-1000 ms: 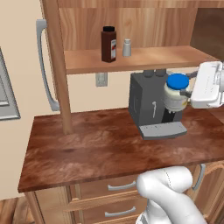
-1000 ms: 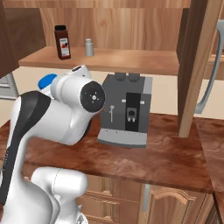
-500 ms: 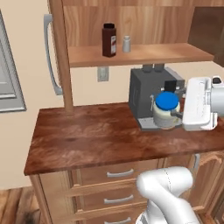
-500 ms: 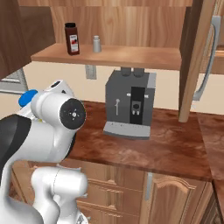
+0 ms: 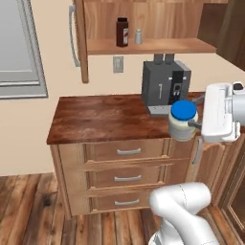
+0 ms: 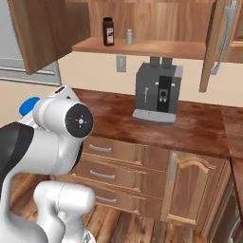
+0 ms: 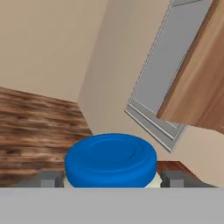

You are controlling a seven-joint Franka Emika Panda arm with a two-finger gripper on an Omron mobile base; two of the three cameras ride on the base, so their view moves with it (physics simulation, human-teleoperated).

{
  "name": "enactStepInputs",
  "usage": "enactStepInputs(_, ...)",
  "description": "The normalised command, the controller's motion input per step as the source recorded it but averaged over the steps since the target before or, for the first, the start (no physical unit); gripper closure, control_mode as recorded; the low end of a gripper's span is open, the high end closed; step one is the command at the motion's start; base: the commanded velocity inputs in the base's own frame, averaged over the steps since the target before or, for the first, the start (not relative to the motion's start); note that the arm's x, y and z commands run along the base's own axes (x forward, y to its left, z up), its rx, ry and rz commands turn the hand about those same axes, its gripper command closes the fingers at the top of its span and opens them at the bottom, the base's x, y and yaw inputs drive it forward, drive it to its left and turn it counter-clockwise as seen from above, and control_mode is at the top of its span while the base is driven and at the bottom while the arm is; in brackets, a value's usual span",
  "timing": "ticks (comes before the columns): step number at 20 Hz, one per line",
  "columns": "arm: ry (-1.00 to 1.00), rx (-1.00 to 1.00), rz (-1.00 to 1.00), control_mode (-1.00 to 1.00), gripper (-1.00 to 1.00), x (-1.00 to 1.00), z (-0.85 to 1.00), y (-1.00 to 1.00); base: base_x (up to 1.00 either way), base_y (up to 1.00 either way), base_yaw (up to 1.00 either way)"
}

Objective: Collect the paprika, mayonnaise, and shaker from the cabinet and place them next to the stove.

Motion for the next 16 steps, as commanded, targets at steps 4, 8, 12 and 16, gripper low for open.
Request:
enactStepInputs(4,0.00,0.00,0.00,1.00,1.00,0.00,0.00,0.00,-0.95,0.16,0.25)
enactStepInputs(8,0.00,0.00,0.00,1.00,1.00,0.00,0.00,0.00,-0.98,0.20,0.28)
enactStepInputs(12,0.00,0.00,0.00,1.00,1.00,0.00,0.00,0.00,-1.00,0.22,0.30)
enactStepInputs(16,0.00,0.00,0.00,1.00,1.00,0.00,0.00,0.00,-1.00,0.30,0.31)
